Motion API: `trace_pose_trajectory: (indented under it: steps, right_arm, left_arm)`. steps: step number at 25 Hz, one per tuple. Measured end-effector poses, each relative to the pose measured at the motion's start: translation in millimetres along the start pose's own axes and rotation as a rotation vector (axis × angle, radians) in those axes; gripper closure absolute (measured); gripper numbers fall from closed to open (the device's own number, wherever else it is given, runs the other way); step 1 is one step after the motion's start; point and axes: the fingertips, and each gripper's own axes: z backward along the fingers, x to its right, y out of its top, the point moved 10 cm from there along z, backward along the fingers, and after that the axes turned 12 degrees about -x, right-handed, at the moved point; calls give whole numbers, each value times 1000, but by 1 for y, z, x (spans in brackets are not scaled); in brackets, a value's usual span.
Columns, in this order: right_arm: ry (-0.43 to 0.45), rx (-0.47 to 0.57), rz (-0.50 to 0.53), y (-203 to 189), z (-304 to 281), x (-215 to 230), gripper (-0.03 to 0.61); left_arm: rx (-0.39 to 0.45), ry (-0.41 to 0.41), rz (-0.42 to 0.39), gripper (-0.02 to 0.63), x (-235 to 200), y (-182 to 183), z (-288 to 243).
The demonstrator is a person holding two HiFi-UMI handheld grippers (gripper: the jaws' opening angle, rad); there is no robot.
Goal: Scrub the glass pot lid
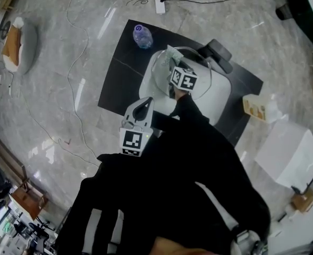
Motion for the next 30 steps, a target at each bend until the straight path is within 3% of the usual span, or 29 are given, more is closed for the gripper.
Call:
trace_pose_trajectory:
  steps: [5,11,30]
  right_arm:
    - [-31,-5,-33,2,-2,9,509]
    - [-22,5,-66,7,0,19,509]
    - [-47,23,-84,10,15,40,509]
  left_arm:
    - [8,15,34,612,0,-1,2]
    - [-1,16,-30,611,6,1,2]
    - [6,-4,-47,611,18,8,-1]
